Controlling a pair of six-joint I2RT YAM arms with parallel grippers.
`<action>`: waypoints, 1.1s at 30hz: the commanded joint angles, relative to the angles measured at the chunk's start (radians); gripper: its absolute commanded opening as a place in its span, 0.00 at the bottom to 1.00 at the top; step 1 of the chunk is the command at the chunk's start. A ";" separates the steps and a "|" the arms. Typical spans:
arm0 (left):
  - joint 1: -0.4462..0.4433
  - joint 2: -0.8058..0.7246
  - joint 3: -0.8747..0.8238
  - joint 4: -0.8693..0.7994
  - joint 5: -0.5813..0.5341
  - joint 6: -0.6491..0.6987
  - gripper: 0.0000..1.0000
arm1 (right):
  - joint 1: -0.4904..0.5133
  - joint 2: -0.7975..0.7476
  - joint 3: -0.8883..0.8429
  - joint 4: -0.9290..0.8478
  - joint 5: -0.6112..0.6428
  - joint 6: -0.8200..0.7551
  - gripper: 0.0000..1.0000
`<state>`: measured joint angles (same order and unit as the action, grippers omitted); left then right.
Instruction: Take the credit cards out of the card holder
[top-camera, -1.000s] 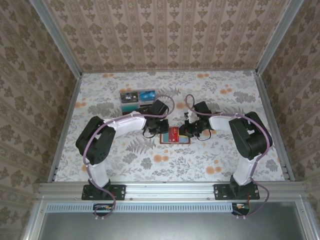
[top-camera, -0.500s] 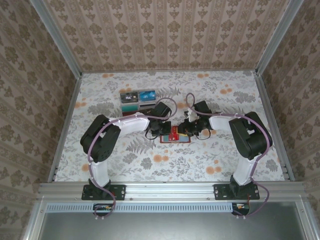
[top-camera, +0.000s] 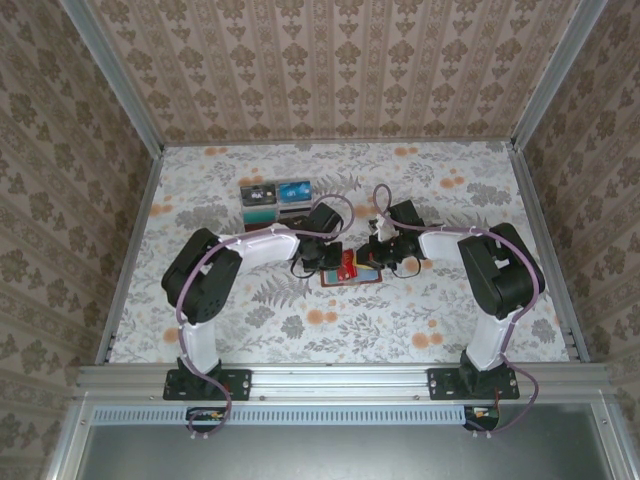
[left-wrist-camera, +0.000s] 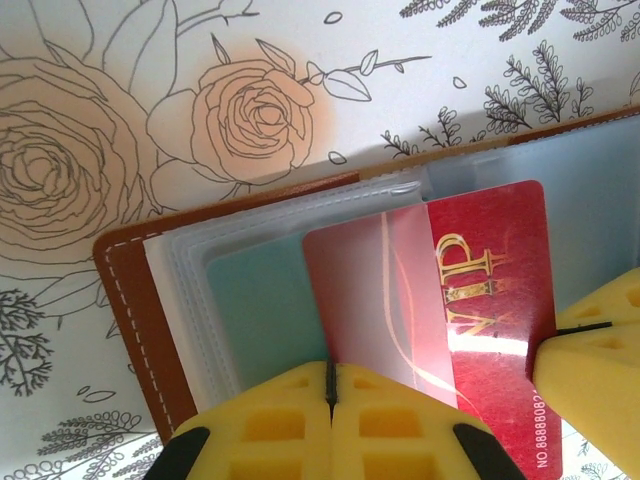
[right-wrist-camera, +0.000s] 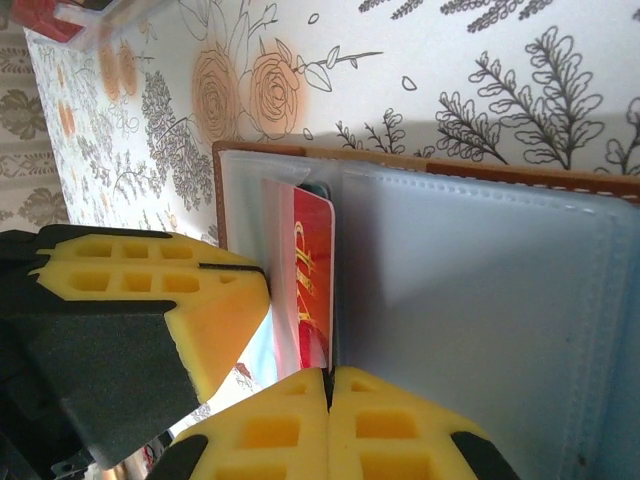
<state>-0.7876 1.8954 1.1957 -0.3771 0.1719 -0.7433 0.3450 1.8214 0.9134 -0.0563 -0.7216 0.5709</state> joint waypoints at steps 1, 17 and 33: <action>0.009 0.037 -0.004 -0.062 0.022 0.015 0.04 | -0.003 -0.070 -0.018 -0.026 0.027 -0.030 0.01; 0.107 -0.170 0.001 -0.021 0.062 -0.047 0.41 | -0.075 -0.373 -0.221 0.296 -0.032 0.147 0.00; 0.274 -0.510 -0.200 0.342 0.277 -0.206 0.91 | -0.073 -0.305 -0.120 0.776 -0.153 0.629 0.00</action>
<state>-0.5152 1.4044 1.0008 -0.1303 0.3550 -0.9203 0.2726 1.4944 0.7563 0.5812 -0.8150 1.0801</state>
